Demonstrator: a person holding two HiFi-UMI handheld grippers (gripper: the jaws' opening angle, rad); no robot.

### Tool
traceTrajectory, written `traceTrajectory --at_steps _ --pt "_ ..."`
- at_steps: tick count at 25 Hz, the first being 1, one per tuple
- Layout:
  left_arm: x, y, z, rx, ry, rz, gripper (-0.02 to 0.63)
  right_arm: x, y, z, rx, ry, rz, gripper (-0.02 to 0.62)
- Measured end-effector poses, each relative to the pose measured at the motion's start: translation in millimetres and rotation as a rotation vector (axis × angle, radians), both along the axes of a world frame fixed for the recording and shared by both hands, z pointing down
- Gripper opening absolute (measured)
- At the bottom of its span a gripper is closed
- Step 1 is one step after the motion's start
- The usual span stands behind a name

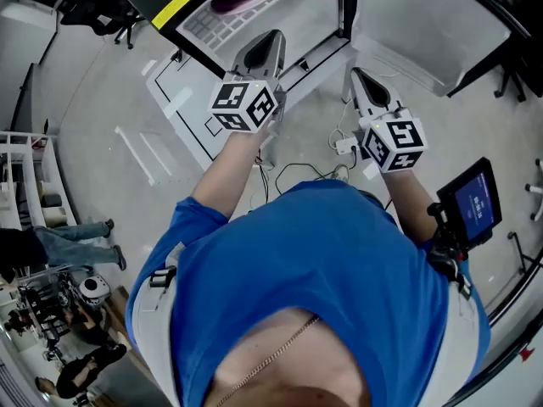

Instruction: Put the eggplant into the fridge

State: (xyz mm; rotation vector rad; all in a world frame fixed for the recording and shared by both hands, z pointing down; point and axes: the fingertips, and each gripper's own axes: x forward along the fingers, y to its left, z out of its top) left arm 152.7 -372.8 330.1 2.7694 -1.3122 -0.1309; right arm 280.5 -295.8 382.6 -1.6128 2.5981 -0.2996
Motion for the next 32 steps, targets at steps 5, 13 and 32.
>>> traceTrajectory --at_steps 5,13,32 --pt "-4.5 33.5 11.1 -0.019 0.004 0.027 0.009 -4.2 12.4 -5.8 -0.001 0.011 0.012 0.002" --pt "-34.5 124.4 19.7 -0.029 0.037 0.060 0.009 -39.6 84.8 -9.7 -0.002 0.025 0.018 0.002" --pt "-97.5 211.8 49.1 -0.061 0.065 0.100 0.009 -88.9 161.1 16.7 -0.028 0.035 0.076 0.002"
